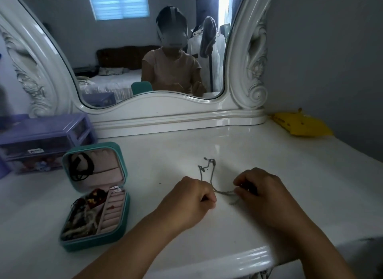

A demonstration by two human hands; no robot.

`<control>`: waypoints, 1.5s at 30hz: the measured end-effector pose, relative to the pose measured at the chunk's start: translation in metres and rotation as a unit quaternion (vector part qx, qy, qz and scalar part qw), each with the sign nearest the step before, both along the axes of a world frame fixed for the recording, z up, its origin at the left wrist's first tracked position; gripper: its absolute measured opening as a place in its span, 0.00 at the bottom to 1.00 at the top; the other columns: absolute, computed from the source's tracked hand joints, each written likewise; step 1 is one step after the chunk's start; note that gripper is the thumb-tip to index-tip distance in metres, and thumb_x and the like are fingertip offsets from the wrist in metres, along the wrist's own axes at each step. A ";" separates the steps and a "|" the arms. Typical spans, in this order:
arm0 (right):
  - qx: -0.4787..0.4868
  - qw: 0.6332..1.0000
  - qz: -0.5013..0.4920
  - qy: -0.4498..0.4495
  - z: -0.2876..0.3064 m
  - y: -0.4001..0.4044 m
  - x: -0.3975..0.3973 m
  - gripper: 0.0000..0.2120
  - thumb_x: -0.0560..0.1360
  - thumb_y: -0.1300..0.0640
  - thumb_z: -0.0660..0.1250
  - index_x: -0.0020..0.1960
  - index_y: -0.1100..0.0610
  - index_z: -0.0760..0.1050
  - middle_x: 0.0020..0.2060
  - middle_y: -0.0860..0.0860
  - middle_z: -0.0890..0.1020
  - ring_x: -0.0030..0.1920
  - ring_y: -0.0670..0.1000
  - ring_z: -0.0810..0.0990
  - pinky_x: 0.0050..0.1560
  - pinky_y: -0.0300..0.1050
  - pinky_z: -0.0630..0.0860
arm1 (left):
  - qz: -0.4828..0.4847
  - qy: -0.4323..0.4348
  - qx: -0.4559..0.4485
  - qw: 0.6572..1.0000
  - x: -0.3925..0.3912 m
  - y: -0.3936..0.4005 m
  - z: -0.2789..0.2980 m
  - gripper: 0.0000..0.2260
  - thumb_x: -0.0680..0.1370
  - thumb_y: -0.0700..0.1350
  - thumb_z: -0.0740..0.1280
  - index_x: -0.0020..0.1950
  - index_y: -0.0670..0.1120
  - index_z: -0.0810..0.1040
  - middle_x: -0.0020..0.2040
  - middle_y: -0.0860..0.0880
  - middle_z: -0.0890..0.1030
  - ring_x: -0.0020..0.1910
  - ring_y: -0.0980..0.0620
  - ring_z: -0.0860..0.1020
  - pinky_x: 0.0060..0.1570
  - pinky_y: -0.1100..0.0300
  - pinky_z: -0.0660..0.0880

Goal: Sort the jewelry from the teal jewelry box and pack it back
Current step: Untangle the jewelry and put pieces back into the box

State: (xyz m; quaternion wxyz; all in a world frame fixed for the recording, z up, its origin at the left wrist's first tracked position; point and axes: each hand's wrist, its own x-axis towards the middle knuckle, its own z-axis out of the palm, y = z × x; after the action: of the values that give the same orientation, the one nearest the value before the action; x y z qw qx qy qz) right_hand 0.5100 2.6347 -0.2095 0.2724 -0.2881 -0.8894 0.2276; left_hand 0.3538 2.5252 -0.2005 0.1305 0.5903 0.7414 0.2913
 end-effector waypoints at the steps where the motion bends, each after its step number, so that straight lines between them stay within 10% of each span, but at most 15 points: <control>1: -0.001 1.000 -0.014 0.005 0.000 0.005 0.003 0.03 0.72 0.57 0.68 0.44 0.50 0.77 0.38 0.44 0.76 0.39 0.42 0.75 0.39 0.33 0.70 | 0.008 -0.026 0.012 1.000 0.001 0.005 0.002 0.04 0.72 0.40 0.69 0.40 0.47 0.83 0.35 0.53 0.82 0.33 0.60 0.78 0.39 0.65 0.76; 14: -0.041 0.987 -0.148 0.043 -0.001 0.078 0.050 0.06 0.72 0.59 0.69 0.48 0.54 0.77 0.40 0.49 0.78 0.40 0.46 0.77 0.41 0.40 0.72 | -0.011 -0.211 0.044 0.976 0.045 0.127 0.015 0.02 0.70 0.34 0.71 0.40 0.39 0.82 0.27 0.50 0.79 0.23 0.60 0.76 0.28 0.67 0.76; 38: -0.016 0.974 -0.226 -0.021 -0.014 0.113 0.107 0.05 0.69 0.55 0.71 0.44 0.50 0.78 0.37 0.44 0.75 0.35 0.41 0.72 0.37 0.37 0.68 | -0.017 -0.107 0.075 0.991 0.084 0.218 -0.018 0.06 0.73 0.45 0.69 0.44 0.45 0.84 0.46 0.48 0.85 0.45 0.54 0.81 0.52 0.57 0.76; 45: 0.025 0.963 -0.254 0.093 -0.012 0.111 0.107 0.07 0.68 0.59 0.73 0.45 0.55 0.79 0.39 0.49 0.77 0.34 0.41 0.72 0.36 0.32 0.66 | 0.014 -0.071 0.124 0.990 0.074 0.194 -0.007 0.08 0.74 0.44 0.68 0.51 0.46 0.82 0.50 0.48 0.83 0.47 0.53 0.79 0.51 0.62 0.74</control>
State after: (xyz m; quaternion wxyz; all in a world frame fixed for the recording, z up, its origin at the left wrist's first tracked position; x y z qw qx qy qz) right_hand 0.6168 2.7454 -0.2217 0.4094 -0.4751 -0.7633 0.1548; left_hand 0.4279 2.7193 -0.2080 0.1050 0.5692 0.6967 0.4238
